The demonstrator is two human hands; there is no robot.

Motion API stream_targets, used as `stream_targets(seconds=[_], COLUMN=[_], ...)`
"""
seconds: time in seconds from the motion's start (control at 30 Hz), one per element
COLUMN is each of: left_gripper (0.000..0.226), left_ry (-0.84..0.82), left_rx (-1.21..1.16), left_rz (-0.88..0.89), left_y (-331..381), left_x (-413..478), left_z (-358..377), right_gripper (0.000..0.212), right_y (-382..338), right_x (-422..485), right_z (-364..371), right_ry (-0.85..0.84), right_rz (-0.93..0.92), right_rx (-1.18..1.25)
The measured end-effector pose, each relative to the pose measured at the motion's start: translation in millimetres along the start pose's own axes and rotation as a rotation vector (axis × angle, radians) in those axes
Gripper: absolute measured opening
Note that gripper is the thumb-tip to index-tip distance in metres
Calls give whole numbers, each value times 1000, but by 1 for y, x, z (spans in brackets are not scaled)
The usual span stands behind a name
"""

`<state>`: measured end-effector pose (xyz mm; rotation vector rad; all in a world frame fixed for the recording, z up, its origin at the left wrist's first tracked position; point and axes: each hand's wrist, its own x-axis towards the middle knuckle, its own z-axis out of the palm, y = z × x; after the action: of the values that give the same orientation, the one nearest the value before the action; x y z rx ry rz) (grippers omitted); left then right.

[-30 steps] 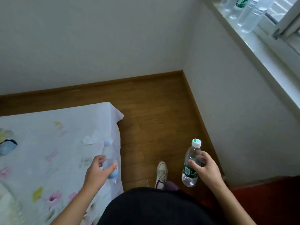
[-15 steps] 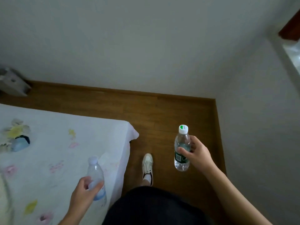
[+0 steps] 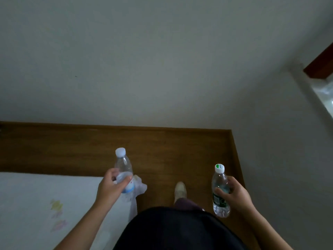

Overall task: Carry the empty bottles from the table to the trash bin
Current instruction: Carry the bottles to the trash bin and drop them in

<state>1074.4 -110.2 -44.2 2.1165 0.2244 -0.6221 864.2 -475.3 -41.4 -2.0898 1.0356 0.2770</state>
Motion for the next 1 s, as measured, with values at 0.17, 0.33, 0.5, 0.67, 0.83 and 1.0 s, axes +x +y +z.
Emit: stream_targets(seconds=[0.17,0.33,0.5,0.67,0.83,1.0], left_gripper=[51,52,50,56,90,83], left_ry=[24,115,194,475,631,690], left_rx=[-11,-47,-59,-138,-285,-370], left_rz=[-17,-148,-302,-426,-580,-597], left_y=[54,77,63,42,17,12], left_x=[75,127,144,131,139,182], left_z=[-1,-14,-38,-62,-90,-137], right_gripper=[61,67,66,63,62,64], right_y=[-38,-125,-254,-379,-485,-557], right_x=[87,192,273,322,331,341], right_z=[-10,-18,-1,52,119,179], right_ry=[-57,-134,-324,-527,-650,-692], right_rz=[5,-98,-297,-499,-648,-671], right_rx=[-47,-112,-150,-206,-260,-329])
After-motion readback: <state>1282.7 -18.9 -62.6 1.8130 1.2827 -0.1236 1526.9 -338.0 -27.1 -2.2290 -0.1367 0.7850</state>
